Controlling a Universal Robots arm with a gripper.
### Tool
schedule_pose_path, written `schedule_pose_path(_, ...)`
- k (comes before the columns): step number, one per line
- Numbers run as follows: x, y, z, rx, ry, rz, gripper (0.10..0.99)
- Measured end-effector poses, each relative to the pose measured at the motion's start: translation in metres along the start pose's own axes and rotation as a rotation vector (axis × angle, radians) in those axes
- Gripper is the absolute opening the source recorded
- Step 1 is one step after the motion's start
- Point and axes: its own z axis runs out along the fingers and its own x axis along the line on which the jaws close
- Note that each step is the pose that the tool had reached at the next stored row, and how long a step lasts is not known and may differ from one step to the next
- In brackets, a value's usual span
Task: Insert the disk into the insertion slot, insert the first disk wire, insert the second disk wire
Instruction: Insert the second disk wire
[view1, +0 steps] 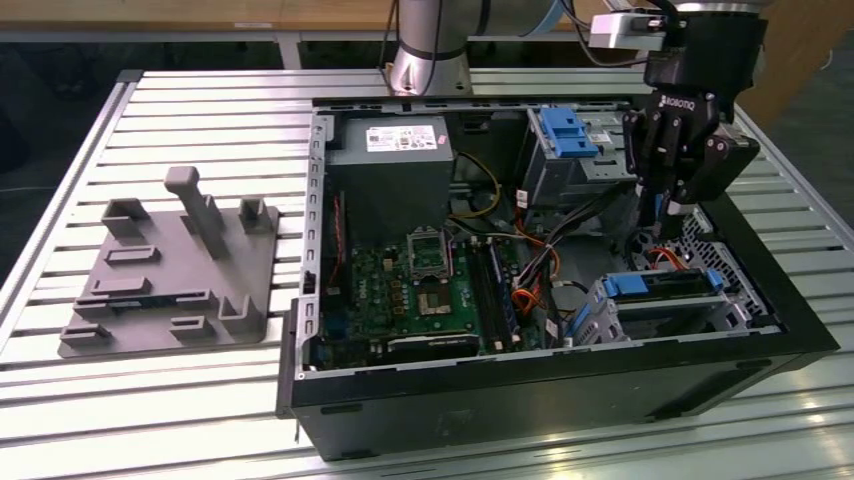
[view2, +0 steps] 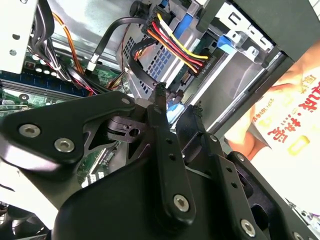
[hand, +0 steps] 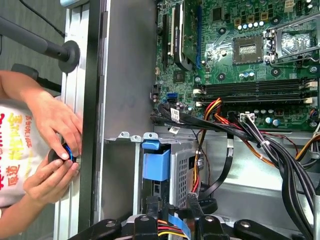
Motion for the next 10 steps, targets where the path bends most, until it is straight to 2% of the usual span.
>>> schedule_pose_path(4,-0.0004,0.0003,0.0,0.003,0.0117,-0.006,0.361)
schedule_pose_path(10,-0.0009,0.0015,0.0011,0.015,0.0176,-0.028,0.361)
